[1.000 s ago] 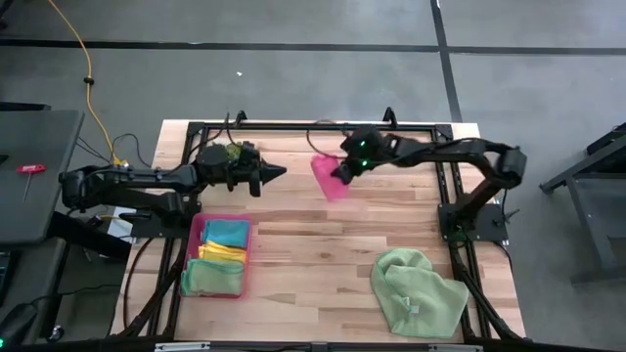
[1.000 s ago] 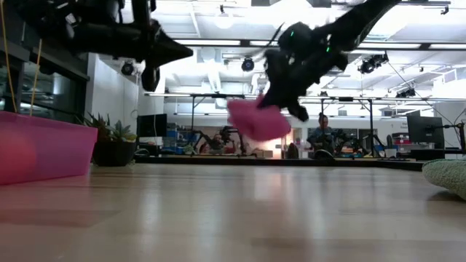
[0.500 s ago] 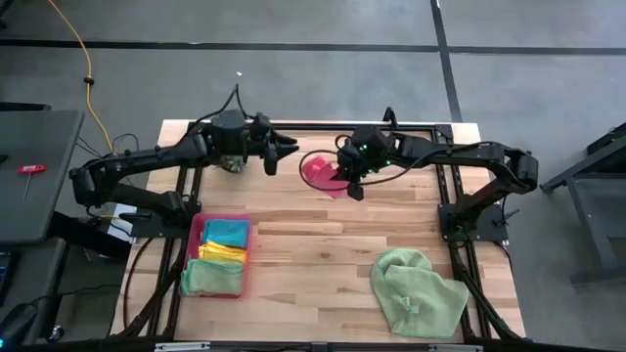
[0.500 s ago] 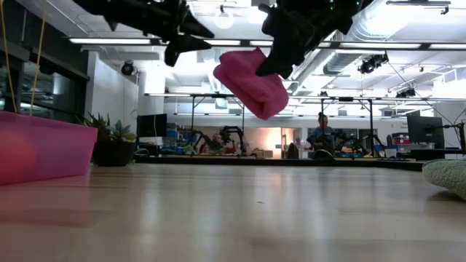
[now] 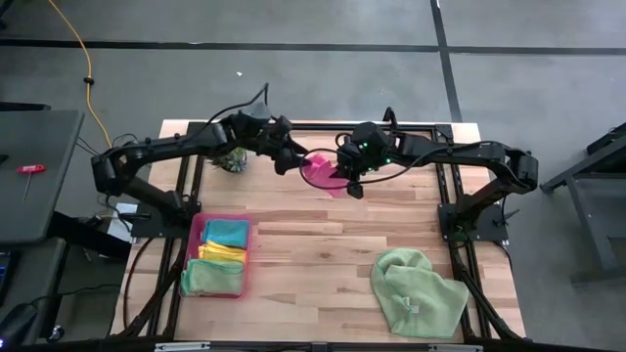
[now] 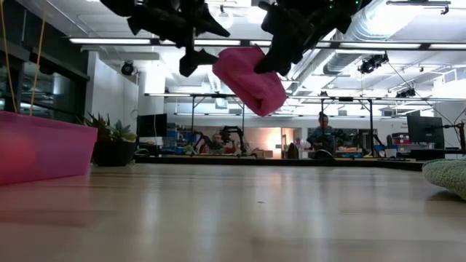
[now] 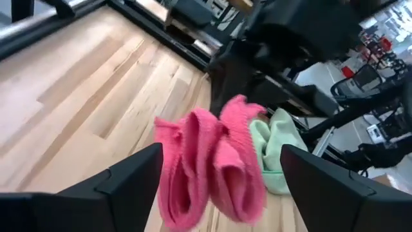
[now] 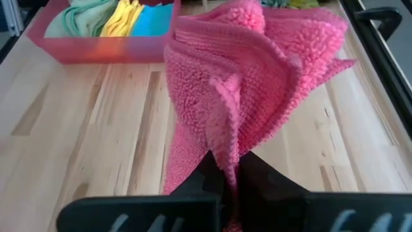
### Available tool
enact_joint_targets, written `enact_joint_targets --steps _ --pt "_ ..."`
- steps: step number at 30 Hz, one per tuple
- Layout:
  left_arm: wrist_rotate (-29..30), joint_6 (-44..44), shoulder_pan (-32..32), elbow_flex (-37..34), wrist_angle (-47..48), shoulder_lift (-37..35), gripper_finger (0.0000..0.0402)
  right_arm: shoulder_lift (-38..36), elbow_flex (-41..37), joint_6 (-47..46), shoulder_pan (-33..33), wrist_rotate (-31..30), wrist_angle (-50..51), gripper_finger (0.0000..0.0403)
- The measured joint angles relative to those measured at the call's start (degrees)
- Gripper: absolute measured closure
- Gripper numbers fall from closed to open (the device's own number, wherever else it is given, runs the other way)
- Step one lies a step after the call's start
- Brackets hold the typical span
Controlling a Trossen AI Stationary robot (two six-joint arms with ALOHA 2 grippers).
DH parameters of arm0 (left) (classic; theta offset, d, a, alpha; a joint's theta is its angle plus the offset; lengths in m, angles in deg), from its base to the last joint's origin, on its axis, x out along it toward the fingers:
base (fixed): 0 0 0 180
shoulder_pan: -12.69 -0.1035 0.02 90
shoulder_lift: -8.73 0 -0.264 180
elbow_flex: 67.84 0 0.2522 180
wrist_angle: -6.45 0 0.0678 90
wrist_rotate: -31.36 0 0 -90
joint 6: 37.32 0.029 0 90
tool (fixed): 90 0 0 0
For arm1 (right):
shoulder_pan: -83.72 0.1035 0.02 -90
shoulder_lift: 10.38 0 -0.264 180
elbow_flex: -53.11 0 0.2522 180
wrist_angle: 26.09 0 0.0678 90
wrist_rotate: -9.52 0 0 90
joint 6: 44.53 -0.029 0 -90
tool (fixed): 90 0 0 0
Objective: Fold microfiber towels
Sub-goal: Put the pink microfiber towel into the red bin
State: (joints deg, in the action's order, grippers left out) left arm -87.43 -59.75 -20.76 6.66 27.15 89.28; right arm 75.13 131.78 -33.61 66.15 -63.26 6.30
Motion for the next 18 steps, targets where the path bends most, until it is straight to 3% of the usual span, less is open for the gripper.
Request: enact_joint_targets --steps 3,7,18 --pt "-0.4 -2.8 0.0 1.8 0.3 2.6 0.0095 0.0 0.0 1.8 0.3 0.4 0.0 0.0403" --pt "-5.2 -6.3 0.0 4.1 0.2 6.4 0.0094 0.0 0.0 3.1 0.9 1.0 -0.4 0.0403" --pt "-13.1 -5.2 0.3 5.9 1.5 8.7 0.0094 0.0 0.0 -1.8 0.3 3.0 -2.9 0.0403"
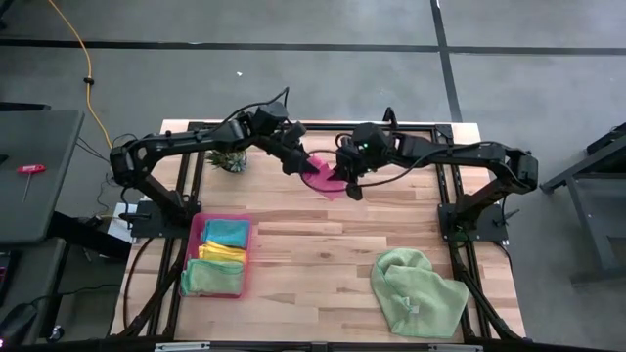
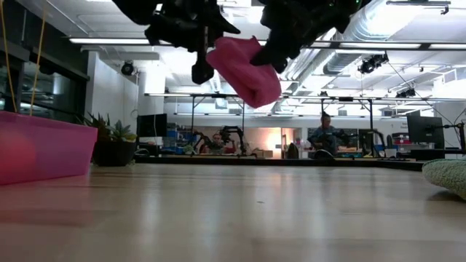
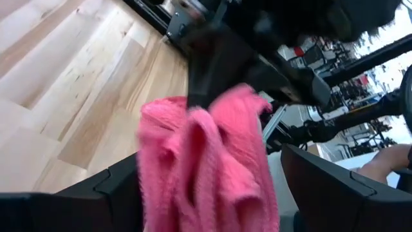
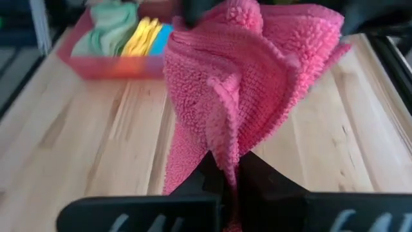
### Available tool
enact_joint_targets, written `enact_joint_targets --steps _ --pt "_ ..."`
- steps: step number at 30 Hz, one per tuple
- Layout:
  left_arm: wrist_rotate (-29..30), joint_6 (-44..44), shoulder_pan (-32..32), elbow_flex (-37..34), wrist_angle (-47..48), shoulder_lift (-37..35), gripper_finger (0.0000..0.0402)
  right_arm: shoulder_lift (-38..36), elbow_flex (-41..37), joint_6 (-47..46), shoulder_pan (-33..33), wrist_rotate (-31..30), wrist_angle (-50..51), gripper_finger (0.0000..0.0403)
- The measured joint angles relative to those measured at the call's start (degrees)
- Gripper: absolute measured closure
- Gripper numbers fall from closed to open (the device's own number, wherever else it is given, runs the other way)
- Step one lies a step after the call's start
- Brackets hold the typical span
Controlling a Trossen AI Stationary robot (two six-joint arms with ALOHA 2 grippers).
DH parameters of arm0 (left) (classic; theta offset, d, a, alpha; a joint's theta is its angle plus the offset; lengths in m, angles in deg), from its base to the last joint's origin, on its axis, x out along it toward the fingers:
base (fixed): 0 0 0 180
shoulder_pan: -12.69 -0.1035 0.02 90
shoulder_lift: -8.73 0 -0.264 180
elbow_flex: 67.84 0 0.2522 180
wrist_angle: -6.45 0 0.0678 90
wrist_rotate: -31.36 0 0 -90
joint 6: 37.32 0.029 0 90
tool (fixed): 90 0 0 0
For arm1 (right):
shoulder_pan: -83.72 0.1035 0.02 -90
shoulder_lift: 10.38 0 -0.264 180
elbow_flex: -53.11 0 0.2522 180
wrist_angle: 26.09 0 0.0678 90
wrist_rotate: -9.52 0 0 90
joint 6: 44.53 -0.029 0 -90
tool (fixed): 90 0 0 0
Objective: Fold microfiber towels
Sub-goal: Put the pink microfiber towel into the red bin
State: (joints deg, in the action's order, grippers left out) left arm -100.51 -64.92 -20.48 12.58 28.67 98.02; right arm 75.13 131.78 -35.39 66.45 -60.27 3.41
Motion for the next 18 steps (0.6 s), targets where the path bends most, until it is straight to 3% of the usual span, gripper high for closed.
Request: enact_joint_targets --steps 7,18 --pt "1.8 5.9 2.3 0.0 0.1 -0.1 0.0094 0.0 0.0 -8.7 -2.0 -0.1 -1.5 0.0403" --pt "17.9 18.4 7.6 0.0 1.1 -0.1 0.0094 0.0 0.0 -14.7 -2.1 2.9 -1.4 0.0403"
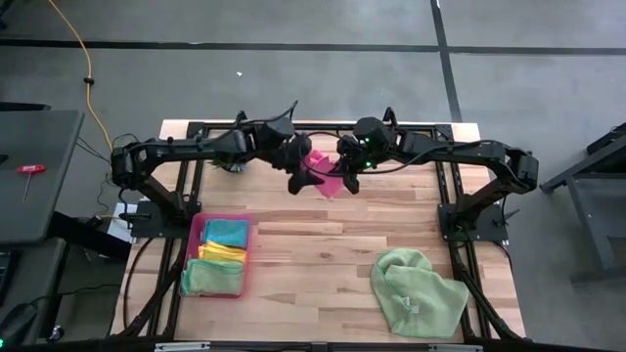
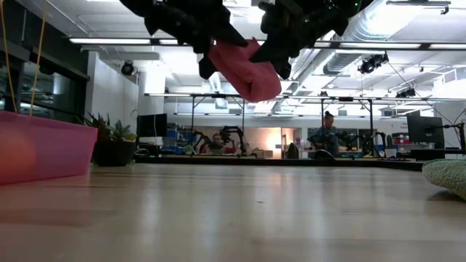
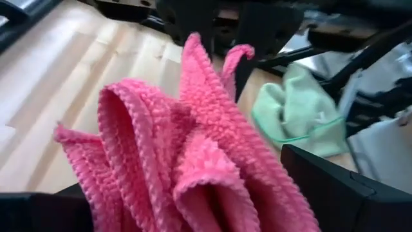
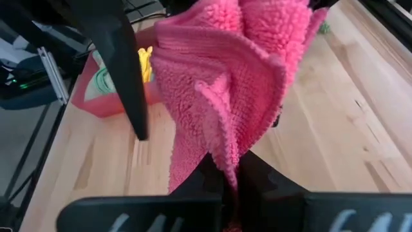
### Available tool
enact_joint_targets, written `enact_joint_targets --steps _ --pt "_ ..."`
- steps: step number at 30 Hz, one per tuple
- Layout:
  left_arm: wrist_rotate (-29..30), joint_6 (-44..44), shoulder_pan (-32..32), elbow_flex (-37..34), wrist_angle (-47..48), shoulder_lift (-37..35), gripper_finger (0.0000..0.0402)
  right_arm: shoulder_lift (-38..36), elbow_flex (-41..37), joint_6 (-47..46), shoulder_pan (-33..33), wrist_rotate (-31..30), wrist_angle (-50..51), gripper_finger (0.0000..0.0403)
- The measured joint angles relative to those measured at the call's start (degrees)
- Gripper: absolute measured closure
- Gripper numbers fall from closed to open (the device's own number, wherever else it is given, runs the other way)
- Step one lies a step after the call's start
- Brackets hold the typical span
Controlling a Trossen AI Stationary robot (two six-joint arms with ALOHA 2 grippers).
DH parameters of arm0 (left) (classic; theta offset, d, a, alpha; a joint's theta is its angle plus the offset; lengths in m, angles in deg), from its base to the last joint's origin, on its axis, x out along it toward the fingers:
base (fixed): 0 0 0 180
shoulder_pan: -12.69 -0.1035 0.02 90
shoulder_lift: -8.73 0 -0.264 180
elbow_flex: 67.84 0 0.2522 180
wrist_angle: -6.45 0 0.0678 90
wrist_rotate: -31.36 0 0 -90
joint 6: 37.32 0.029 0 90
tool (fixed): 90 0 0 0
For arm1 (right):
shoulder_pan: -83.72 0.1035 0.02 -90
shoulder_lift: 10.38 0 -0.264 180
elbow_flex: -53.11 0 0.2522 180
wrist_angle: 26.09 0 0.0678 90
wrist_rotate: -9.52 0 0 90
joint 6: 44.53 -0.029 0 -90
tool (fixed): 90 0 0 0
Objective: Fold microfiber towels
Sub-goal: Put the pink microfiber towel into the red bin
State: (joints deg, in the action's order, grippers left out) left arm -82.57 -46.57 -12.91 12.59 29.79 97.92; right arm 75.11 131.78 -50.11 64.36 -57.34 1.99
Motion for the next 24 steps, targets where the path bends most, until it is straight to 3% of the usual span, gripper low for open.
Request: enact_joint_targets --steps 4,8,17,21,24 --pt "2.1 1.0 0.7 0.0 0.9 0.0 0.0102 0.0 0.0 0.9 0.0 0.0 0.1 0.0403" --pt "2.1 1.0 0.7 0.0 2.0 0.0 0.0148 0.0 0.0 1.5 0.0 0.0 0.1 0.0403" --pt "2.1 1.0 0.6 0.0 2.8 0.0 0.0380 0.0 0.0 3.2 0.0 0.0 0.1 0.0402" --pt "1.7 1.0 0.4 0.0 4.0 -0.3 0.0387 0.0 0.0 4.1 0.0 -2.0 -0.2 0.0388" --pt "2.0 3.3 -0.3 0.0 9.3 -2.3 0.0395 -0.8 0.0 3.1 -0.7 -2.9 0.2 0.0350"
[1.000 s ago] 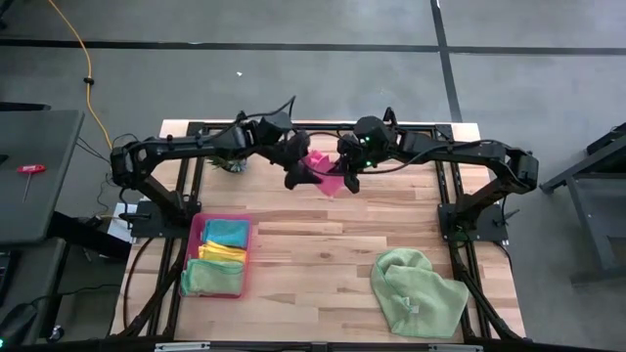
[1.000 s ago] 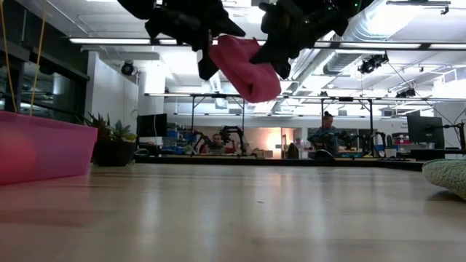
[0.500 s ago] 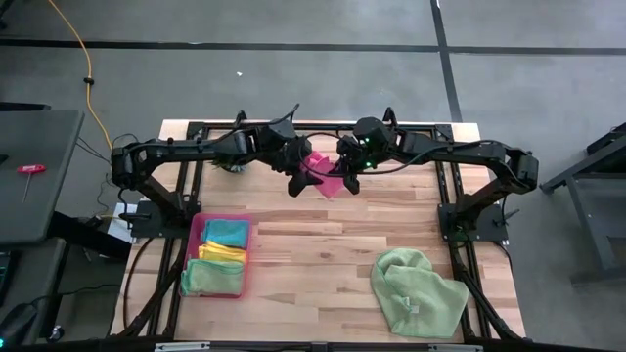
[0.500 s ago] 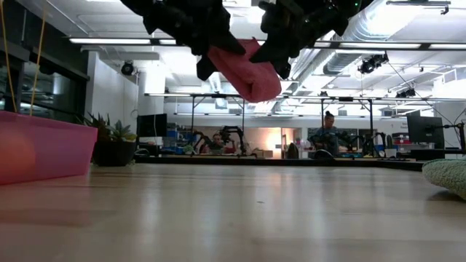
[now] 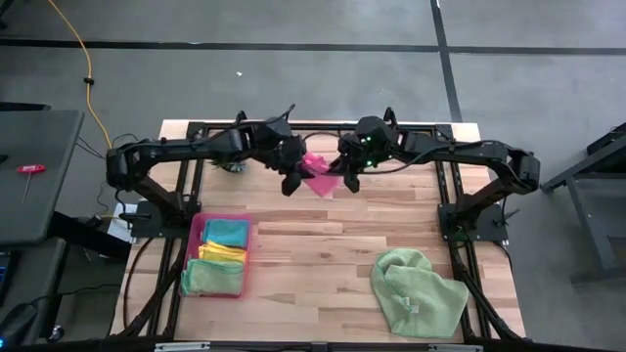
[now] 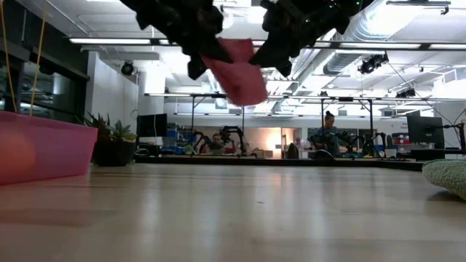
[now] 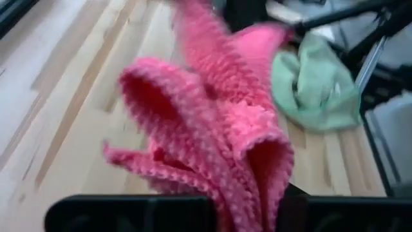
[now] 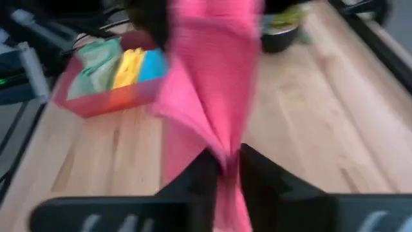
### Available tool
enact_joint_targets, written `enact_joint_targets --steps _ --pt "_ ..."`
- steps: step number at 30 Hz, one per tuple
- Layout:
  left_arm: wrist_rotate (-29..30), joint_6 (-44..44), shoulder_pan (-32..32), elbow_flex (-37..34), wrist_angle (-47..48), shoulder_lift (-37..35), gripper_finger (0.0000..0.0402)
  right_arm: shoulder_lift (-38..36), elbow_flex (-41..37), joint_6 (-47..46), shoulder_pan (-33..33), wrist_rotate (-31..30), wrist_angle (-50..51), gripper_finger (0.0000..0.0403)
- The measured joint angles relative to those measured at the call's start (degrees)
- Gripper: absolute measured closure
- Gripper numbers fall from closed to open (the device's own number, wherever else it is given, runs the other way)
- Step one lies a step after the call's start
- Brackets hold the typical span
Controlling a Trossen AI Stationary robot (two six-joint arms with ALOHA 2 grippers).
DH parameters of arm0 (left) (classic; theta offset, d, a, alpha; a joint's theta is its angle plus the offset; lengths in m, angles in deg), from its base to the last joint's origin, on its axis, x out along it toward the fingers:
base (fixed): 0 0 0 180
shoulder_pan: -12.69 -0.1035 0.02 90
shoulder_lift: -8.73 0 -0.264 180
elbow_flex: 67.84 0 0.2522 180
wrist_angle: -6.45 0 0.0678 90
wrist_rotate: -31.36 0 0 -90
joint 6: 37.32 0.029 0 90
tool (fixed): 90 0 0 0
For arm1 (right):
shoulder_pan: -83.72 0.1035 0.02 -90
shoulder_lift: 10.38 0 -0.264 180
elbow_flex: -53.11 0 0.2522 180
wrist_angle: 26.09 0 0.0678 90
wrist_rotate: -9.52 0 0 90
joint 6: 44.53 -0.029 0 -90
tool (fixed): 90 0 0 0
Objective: Fold microfiber towels
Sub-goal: Put the pink microfiber towel into the red bin
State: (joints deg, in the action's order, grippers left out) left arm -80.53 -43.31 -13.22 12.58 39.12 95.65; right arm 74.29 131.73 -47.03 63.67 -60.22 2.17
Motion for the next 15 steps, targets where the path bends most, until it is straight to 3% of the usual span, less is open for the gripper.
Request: enact_joint_targets --steps 8,15 --pt "0.6 2.2 -2.6 0.0 15.3 -6.9 0.0398 -4.1 0.0 3.0 -4.9 -6.8 4.6 0.0214" --pt "0.7 4.8 2.1 -0.2 39.8 -17.9 0.0400 -4.3 0.0 0.1 -10.3 -7.8 7.6 0.0179"
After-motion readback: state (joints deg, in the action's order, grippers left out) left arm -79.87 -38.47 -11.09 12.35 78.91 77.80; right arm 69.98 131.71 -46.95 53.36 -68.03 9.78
